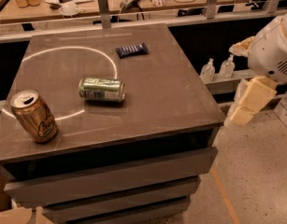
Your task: Move green can near orange can
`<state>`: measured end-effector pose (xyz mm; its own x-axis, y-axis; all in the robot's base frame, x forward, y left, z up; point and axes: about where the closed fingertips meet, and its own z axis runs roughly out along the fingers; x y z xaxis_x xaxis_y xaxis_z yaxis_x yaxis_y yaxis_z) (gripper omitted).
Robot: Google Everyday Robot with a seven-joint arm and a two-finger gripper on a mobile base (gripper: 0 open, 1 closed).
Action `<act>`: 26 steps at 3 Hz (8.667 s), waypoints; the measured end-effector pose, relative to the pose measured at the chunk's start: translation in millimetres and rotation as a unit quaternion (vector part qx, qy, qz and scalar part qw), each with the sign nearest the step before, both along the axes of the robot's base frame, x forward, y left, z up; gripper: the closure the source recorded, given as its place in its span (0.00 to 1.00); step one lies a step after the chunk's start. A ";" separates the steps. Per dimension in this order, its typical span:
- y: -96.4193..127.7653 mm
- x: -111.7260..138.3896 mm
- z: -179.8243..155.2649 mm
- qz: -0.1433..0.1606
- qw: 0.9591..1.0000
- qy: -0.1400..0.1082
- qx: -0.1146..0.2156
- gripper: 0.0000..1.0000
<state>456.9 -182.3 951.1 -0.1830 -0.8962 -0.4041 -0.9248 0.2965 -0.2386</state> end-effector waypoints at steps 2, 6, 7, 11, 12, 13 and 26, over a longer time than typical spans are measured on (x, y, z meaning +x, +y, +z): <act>70.0 40.4 -47.5 0.042 0.991 -0.001 0.129 0.00; 183.2 92.6 -60.6 0.083 0.960 -0.041 0.266 0.00; 214.5 105.3 -77.7 0.089 0.954 -0.029 0.284 0.00; 268.7 115.5 -96.8 0.144 0.931 0.023 0.336 0.63; 282.0 94.9 -66.1 0.201 0.914 0.034 0.352 0.87; 303.4 61.8 -54.5 0.265 0.894 0.066 0.356 1.00; 238.6 77.8 -68.8 0.140 0.932 -0.012 0.334 0.00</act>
Offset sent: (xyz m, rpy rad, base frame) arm 0.0669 0.1138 -0.0760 0.4305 0.0222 0.1340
